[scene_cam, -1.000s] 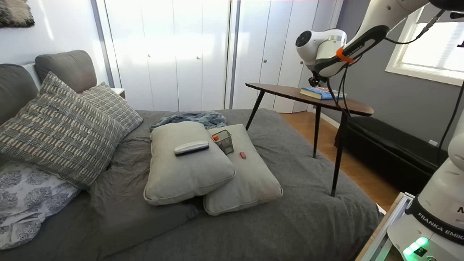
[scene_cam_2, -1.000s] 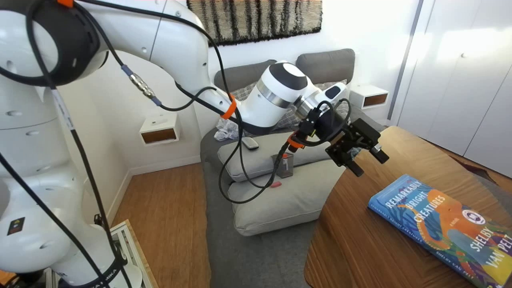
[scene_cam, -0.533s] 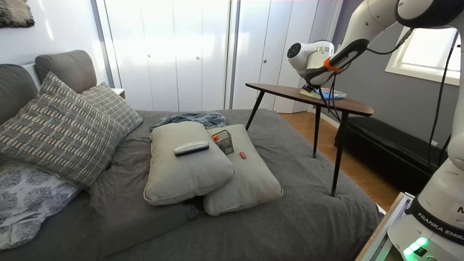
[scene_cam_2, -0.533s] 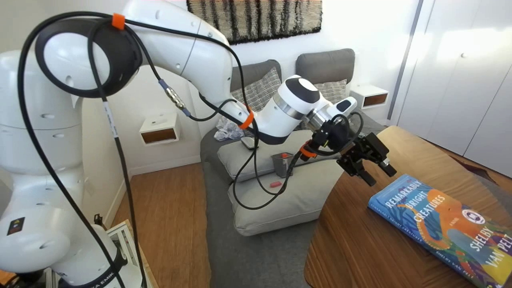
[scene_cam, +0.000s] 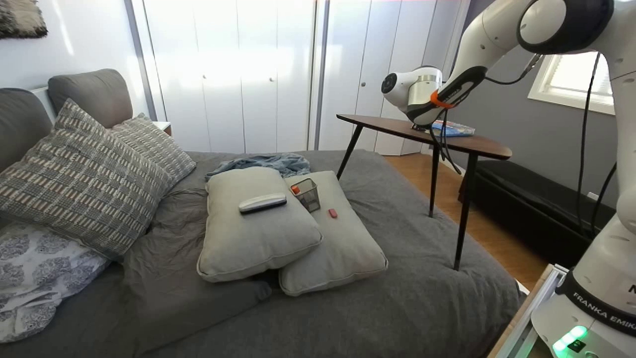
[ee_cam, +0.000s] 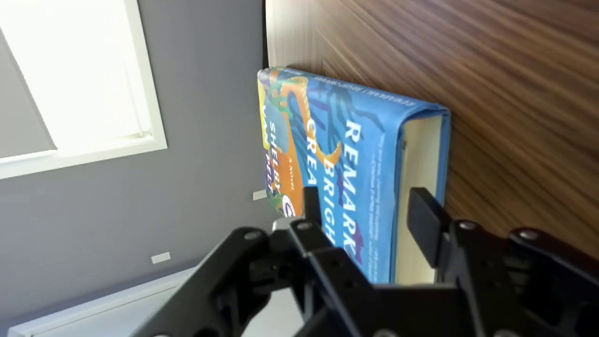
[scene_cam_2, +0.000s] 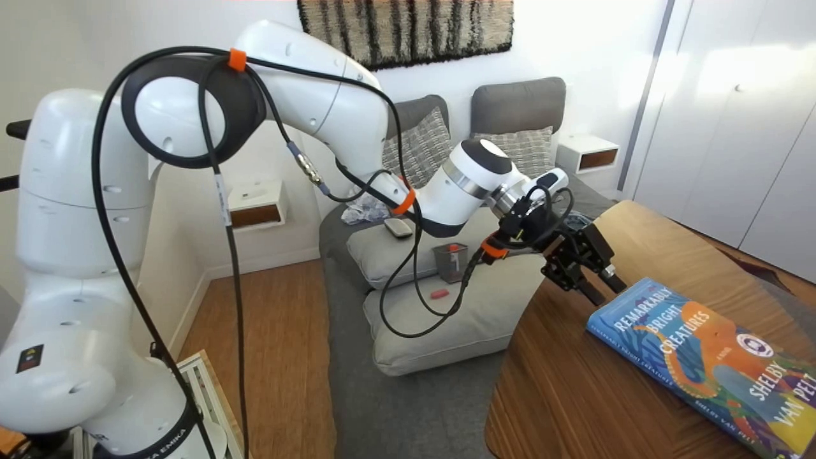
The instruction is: Pick up the book and put it on the bed
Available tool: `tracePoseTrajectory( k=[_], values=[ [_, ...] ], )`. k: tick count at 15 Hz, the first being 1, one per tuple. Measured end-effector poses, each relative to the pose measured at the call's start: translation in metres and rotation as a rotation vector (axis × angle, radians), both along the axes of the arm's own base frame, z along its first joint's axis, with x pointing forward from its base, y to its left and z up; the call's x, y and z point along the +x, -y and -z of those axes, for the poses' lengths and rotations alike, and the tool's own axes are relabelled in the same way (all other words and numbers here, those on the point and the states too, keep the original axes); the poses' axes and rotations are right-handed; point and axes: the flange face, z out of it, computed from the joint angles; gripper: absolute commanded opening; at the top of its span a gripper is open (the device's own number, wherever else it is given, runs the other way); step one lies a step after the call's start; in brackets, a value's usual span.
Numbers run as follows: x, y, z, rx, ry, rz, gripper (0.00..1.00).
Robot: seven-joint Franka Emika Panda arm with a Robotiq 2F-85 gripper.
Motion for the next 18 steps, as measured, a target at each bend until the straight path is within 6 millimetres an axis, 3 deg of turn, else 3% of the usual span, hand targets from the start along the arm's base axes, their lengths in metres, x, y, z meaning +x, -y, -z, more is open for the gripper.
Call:
tracePoseTrajectory(
  k=[2,5,6,12,14,15,18],
  values=[
    [0.001,-0.001,0.006,-0.015,-0.022,0.019,0.08],
    [0.0,-0.001,0.015,-0.031,-0.05,0.041,0.09],
    [0.0,-0.001,0.018,-0.034,-0.059,0.046,0.21],
    [-0.001,0.003,0.026,-0.048,-0.093,0.067,0.63],
    [-0.001,0.003,0.026,-0.05,-0.097,0.068,0.23],
    [-0.002,0.003,0.025,-0.051,-0.099,0.07,0.21],
    [-0.002,0.004,0.026,-0.053,-0.103,0.074,0.01]
  ],
)
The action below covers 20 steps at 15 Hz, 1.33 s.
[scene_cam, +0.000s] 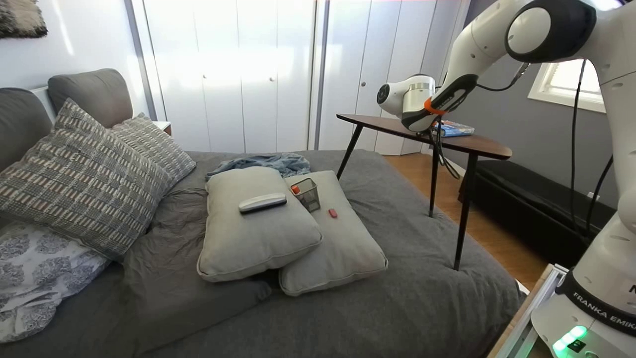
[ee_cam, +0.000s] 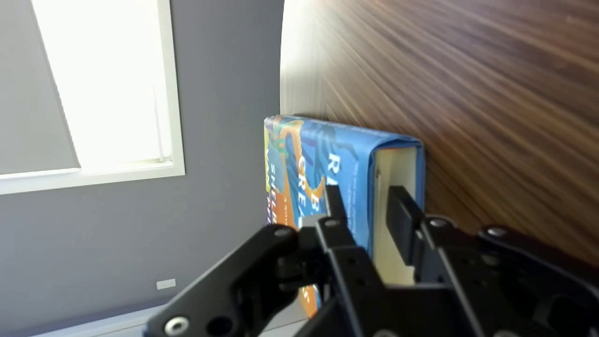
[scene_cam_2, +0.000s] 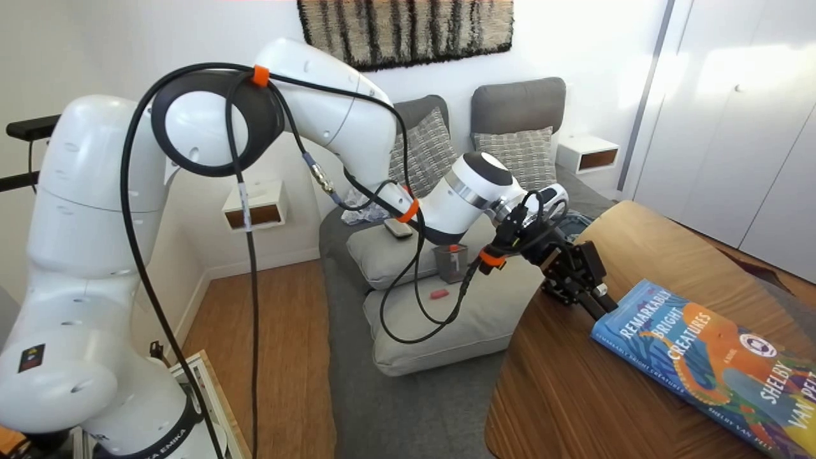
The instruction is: Pick up the book and put it on the bed
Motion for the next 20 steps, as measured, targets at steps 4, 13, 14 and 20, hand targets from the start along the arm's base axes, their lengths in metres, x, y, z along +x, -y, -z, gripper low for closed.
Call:
tracePoseTrajectory(
  k=[4,13,14,20],
  values=[
    [0.0,0.0,0.002,0.0,-0.004,0.001,0.0],
    [0.012,-0.065,0.004,-0.028,-0.043,-0.153,0.01],
    [0.012,-0.082,0.004,-0.027,-0.051,-0.187,0.01],
    [-0.003,-0.166,-0.003,-0.022,-0.085,-0.351,0.01]
  ],
)
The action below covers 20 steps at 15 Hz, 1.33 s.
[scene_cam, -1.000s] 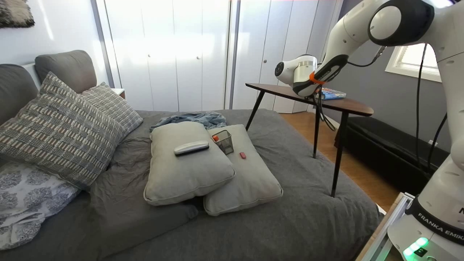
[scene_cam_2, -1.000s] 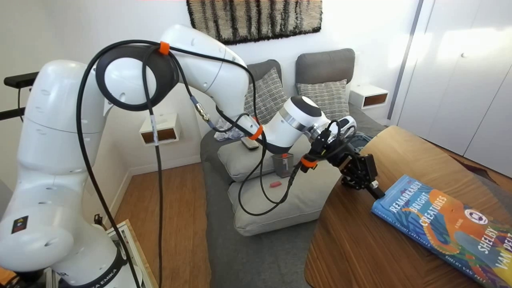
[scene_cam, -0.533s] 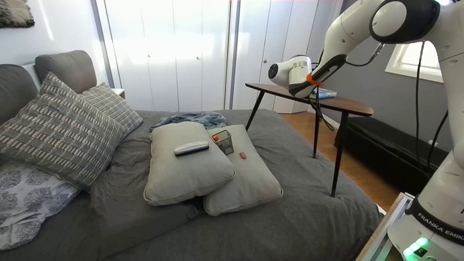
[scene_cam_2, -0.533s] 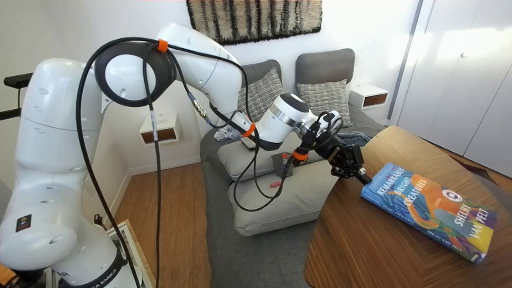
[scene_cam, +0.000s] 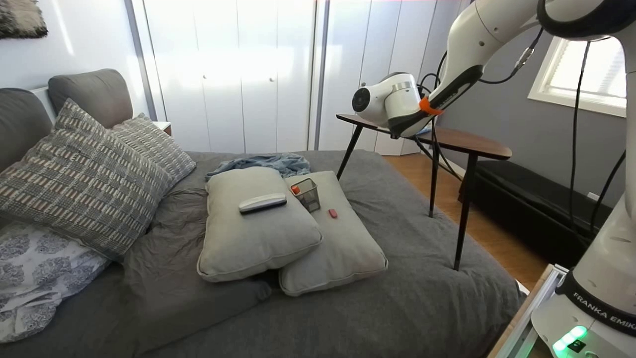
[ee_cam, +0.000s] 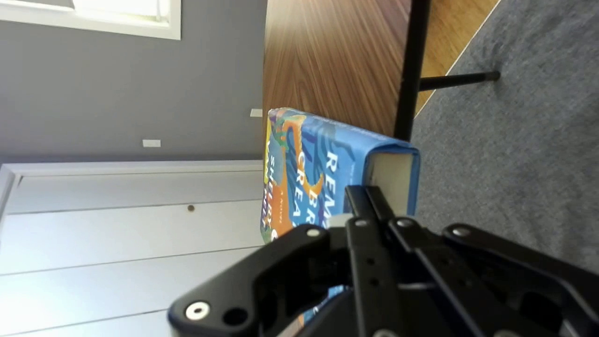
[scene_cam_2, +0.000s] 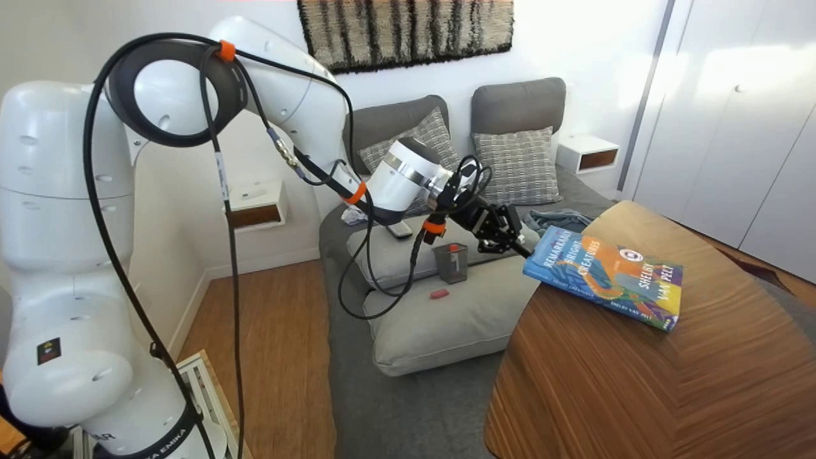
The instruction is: Pick up the book and put it on the bed
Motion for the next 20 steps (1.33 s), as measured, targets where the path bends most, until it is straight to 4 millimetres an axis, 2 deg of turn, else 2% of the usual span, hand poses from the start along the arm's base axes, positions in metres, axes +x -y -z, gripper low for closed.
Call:
tracePoseTrajectory(
  k=[2,4,6,12,14,20],
  values=[
    [-0.006,-0.015,-0.003,0.004,-0.004,-0.028,0.01],
    [-0.011,-0.027,-0.006,0.009,-0.006,-0.047,0.3],
    [-0.014,-0.035,-0.008,0.014,-0.008,-0.06,0.42],
    [-0.017,-0.051,-0.022,0.003,0.005,-0.143,0.84],
    [-0.015,-0.055,-0.021,0.013,-0.009,-0.179,0.98],
    [-0.001,-0.05,-0.003,0.004,-0.042,-0.222,1.0]
  ],
)
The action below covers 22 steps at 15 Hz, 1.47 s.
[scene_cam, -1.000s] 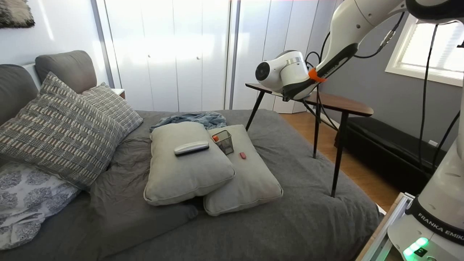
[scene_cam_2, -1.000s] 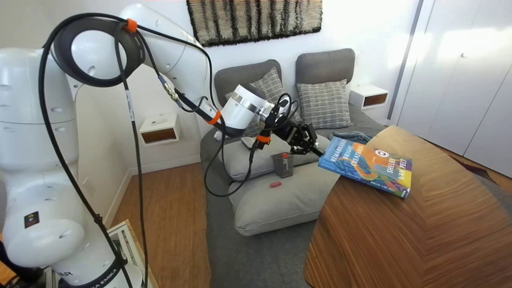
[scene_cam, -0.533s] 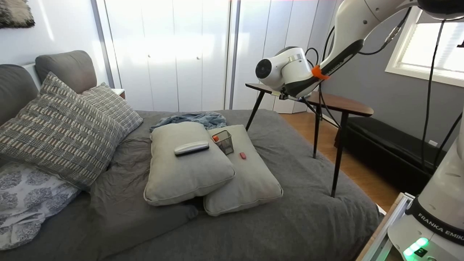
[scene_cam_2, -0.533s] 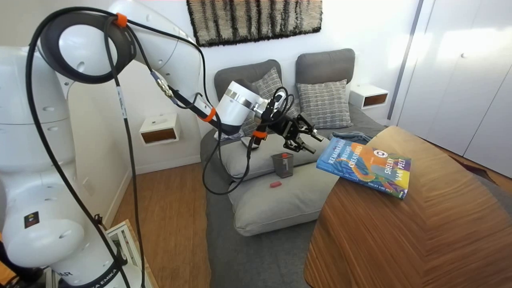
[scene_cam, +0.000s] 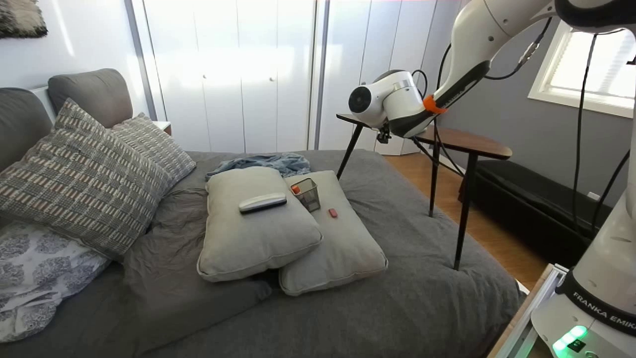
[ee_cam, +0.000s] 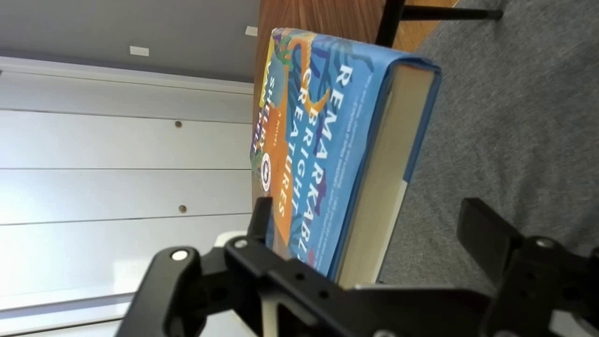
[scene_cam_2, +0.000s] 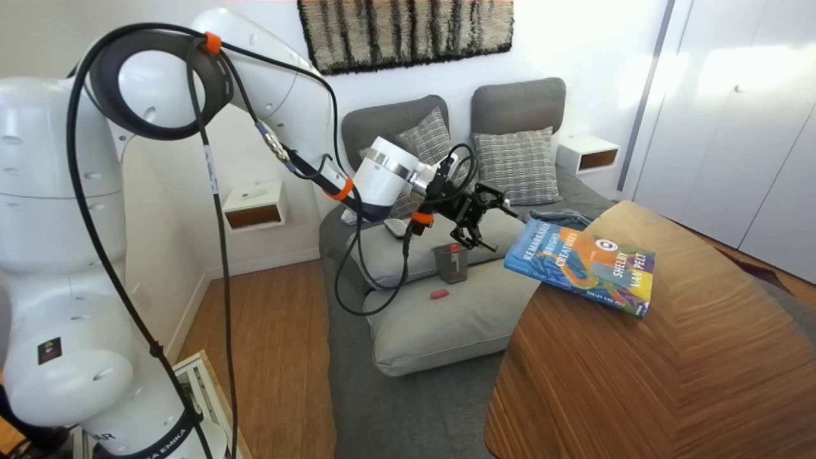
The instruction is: Pick up the book and put it on the bed
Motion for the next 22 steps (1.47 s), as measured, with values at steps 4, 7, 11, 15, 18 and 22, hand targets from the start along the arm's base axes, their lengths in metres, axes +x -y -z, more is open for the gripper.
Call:
tracePoseTrajectory(
  k=[4,7,11,15,18,22],
  values=[
    [0.015,0.015,0.016,-0.038,0.036,0.031,1.0],
    [0.025,0.033,0.027,-0.074,0.071,0.089,0.7],
    [0.036,0.054,0.037,-0.12,0.119,0.16,0.46],
    [0.042,0.058,0.04,-0.13,0.162,0.186,0.2],
    [0.046,0.05,0.032,-0.144,0.212,0.167,0.11],
    [0.044,0.029,0.015,-0.152,0.275,0.112,0.11]
  ],
)
